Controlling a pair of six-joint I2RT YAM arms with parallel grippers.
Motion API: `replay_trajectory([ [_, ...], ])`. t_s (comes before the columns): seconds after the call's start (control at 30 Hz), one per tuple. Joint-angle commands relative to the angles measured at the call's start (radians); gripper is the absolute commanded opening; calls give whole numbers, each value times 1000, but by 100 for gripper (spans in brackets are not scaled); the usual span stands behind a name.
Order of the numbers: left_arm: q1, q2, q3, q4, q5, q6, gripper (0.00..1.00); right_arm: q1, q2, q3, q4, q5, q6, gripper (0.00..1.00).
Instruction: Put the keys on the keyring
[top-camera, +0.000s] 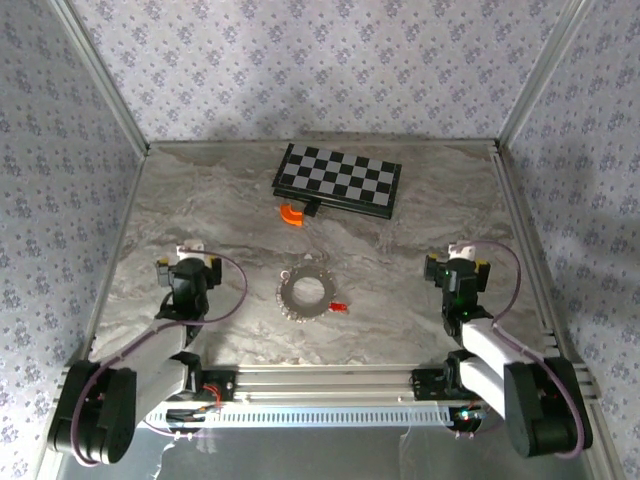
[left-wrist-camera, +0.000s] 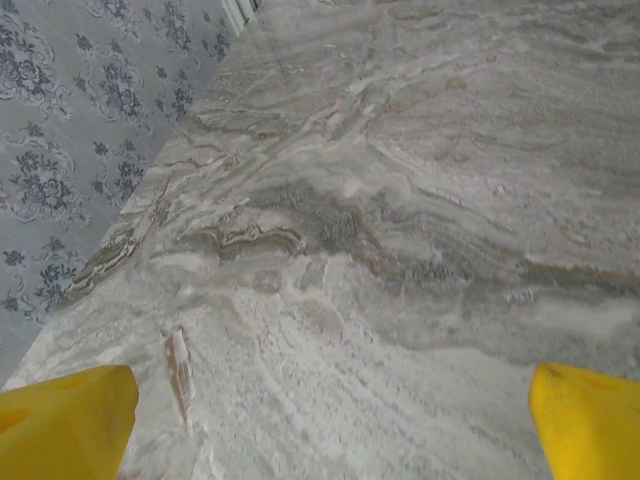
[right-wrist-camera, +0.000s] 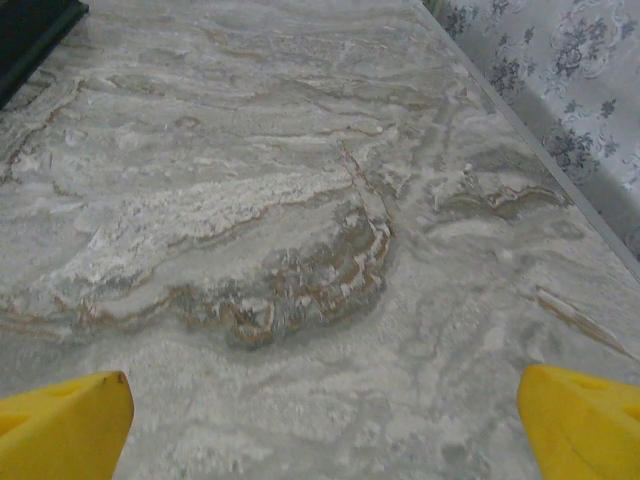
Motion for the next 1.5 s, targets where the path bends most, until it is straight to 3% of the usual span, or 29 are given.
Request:
replay_trajectory([
  [0.0,35,60,57,133,52,-22,100,-31,83,61,168,-36,29,100],
  [0.3,42,202,108,230,72,0,99,-72,197,87,283,-82,43,100],
  [0.8,42,360,161,370,92,37,99,-131,262,116,319,-161,50,100],
  [0.93,55,486,131,572,109,43,99,-142,351,102,442,-169,41,100],
  [1.2,123,489,164,479,181,-34,100,-153,429,140,452,-208,24,100],
  [1.27,159,578,168,594,220,-43,100,-153,480,152,489,-201,14,100],
  [1.33,163,527,227,379,232,-69,100,-149,505,182,463,-209,3,100],
  [1.37,169,564,202,499,230,-60,100,-142,501,199,427,-197,0,100],
  [1.43,170,529,226,382,235,-76,100,-135,504,204,418,-179,-4,100],
  [1.47,172,549,215,445,237,-69,100,-130,508,208,420,-167,-8,100],
])
